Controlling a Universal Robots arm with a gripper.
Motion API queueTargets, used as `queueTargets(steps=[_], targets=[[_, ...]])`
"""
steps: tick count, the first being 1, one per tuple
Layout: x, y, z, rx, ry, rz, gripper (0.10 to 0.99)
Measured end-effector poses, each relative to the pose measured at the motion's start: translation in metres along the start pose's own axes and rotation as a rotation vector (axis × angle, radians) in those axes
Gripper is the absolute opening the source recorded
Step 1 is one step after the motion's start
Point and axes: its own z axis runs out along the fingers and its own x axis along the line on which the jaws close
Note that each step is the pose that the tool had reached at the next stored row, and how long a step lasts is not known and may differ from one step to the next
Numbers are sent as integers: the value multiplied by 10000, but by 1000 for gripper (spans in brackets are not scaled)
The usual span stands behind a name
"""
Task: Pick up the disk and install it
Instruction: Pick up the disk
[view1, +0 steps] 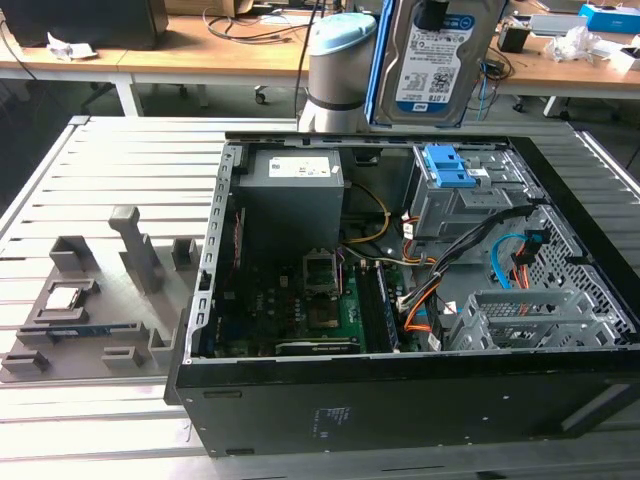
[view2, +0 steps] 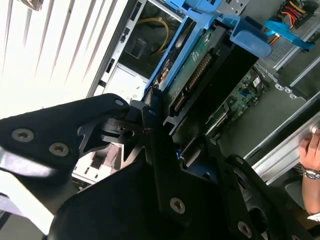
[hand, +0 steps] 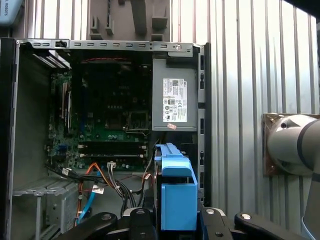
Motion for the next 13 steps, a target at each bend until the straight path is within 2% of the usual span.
queueTargets(steps=[2,4,13], targets=[[125,1,4,1,2,2,365],[212,0,14,0,3,2,365],[556,0,55,1,15,2,365]])
